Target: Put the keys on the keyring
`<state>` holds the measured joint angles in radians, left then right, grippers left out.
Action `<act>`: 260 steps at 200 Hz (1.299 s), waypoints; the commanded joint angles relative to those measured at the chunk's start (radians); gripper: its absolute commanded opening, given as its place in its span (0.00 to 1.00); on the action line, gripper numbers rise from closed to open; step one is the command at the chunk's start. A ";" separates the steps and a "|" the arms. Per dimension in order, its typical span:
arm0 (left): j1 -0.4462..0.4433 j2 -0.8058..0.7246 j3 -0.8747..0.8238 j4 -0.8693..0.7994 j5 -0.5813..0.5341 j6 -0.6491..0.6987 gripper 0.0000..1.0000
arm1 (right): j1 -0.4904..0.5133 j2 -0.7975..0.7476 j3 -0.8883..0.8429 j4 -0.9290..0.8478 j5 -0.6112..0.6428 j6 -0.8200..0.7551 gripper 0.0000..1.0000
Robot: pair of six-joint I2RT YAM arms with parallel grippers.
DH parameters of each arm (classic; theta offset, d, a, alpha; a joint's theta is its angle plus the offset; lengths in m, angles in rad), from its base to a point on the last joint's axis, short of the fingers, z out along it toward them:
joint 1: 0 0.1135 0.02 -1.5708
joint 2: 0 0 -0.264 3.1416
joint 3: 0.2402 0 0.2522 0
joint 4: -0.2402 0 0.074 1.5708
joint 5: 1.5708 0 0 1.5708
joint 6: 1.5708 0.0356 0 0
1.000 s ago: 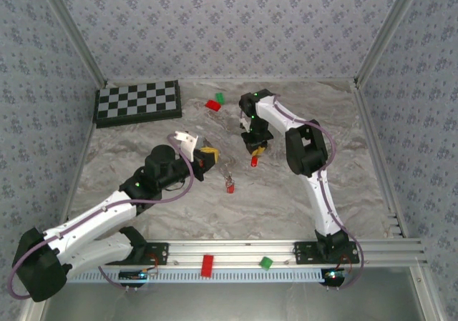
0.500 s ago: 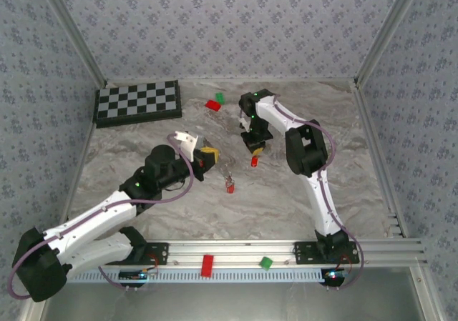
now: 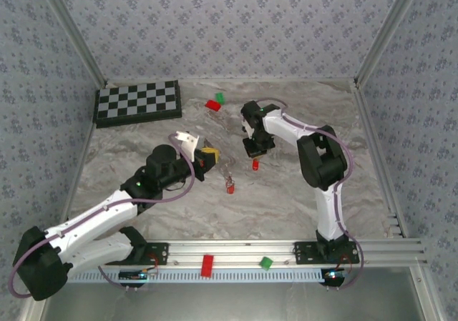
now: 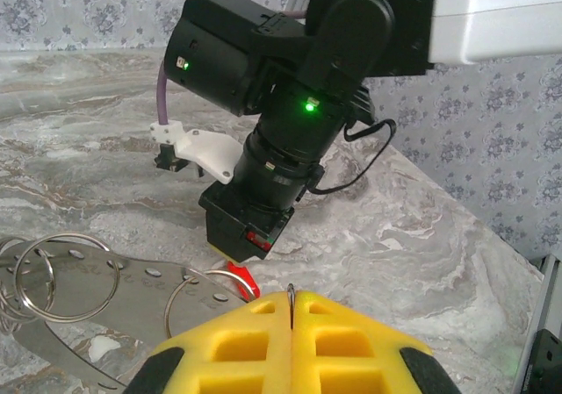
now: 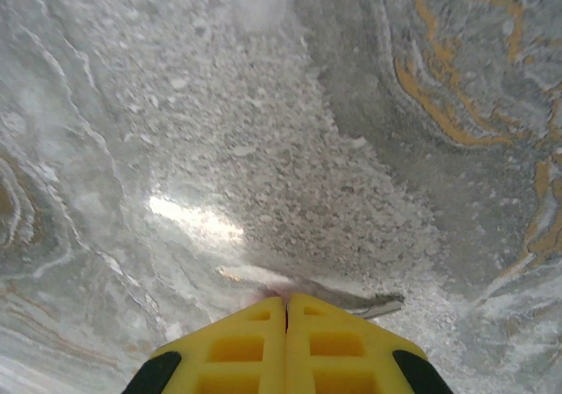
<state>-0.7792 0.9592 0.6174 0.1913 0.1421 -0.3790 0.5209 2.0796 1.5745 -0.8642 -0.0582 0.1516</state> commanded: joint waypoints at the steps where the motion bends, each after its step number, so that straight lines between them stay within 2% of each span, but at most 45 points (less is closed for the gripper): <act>1: -0.006 -0.002 0.007 0.066 0.015 -0.011 0.00 | 0.007 -0.058 -0.065 0.148 0.056 0.054 0.00; 29: -0.005 0.004 0.007 0.067 0.014 -0.011 0.00 | 0.018 -0.113 -0.166 0.259 0.083 0.081 0.00; 107: -0.006 0.014 0.007 0.067 0.013 -0.008 0.00 | 0.057 -0.253 -0.496 0.714 0.215 0.164 0.00; 167: -0.005 0.010 0.007 0.067 0.009 -0.008 0.00 | 0.126 -0.296 -0.741 1.139 0.388 0.185 0.00; 209: -0.005 0.016 0.007 0.071 0.010 -0.012 0.00 | 0.178 -0.263 -0.877 1.450 0.487 0.204 0.00; 260: -0.005 0.015 0.005 0.069 0.005 -0.008 0.00 | 0.219 -0.170 -0.951 1.685 0.544 0.202 0.00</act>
<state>-0.7792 0.9775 0.6174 0.2058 0.1421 -0.3790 0.7223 1.8599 0.6674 0.6926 0.4351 0.3336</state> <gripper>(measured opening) 0.045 0.039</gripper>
